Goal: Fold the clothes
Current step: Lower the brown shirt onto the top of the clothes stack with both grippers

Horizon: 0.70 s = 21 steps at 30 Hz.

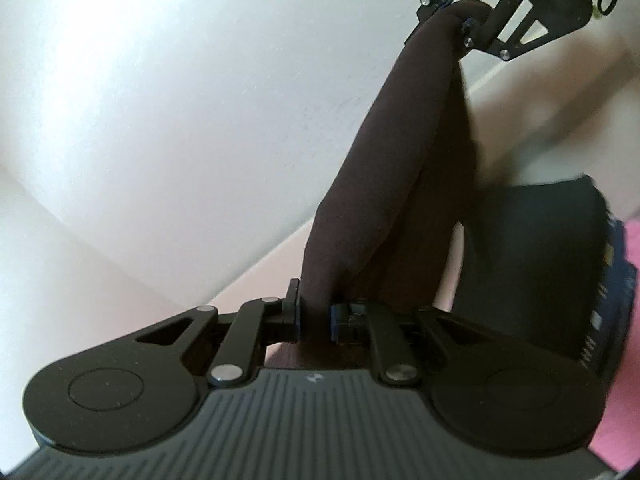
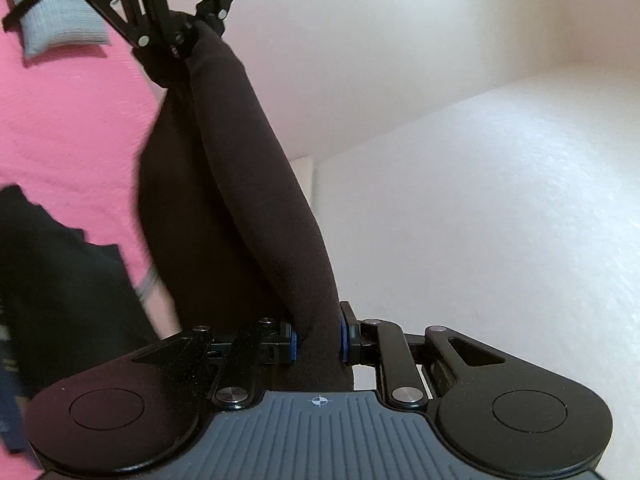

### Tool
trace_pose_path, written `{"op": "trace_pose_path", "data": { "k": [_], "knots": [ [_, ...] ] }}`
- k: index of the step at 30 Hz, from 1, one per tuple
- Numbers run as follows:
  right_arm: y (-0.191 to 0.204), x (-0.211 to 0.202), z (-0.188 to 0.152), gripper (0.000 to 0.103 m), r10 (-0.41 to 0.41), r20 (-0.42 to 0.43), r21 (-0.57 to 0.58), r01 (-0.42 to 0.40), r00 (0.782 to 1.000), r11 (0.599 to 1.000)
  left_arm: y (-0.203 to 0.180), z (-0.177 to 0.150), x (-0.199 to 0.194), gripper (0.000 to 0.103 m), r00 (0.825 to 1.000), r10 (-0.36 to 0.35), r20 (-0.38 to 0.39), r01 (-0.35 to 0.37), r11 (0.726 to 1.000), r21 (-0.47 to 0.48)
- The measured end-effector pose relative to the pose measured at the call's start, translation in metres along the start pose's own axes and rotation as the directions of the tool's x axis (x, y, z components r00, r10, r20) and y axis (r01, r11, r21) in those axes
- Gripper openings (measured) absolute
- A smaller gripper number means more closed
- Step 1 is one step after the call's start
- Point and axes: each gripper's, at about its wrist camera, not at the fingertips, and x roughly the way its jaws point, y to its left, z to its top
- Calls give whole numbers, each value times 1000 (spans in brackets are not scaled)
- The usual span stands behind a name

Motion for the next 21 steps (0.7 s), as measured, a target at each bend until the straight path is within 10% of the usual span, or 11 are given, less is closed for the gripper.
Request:
{"op": "trace_pose_path", "data": {
  "k": [4, 8, 15, 21],
  "knots": [
    [57, 36, -60, 17, 129, -22, -2, -129, 991, 992, -69, -28, 58, 11, 991, -101, -83, 99, 995, -26],
    [139, 52, -107, 18, 342, -144, -26, -350, 928, 937, -168, -70, 101, 14, 930, -276, -243, 280, 960, -19],
    [140, 41, -126, 27, 354, -153, -12, -360, 923, 933, -183, -93, 85, 23, 947, -195, -255, 202, 979, 1],
    [141, 50, -128, 27, 355, -191, -14, -364, 915, 931, -198, -94, 83, 11, 943, -187, -275, 208, 977, 48]
  ]
}}
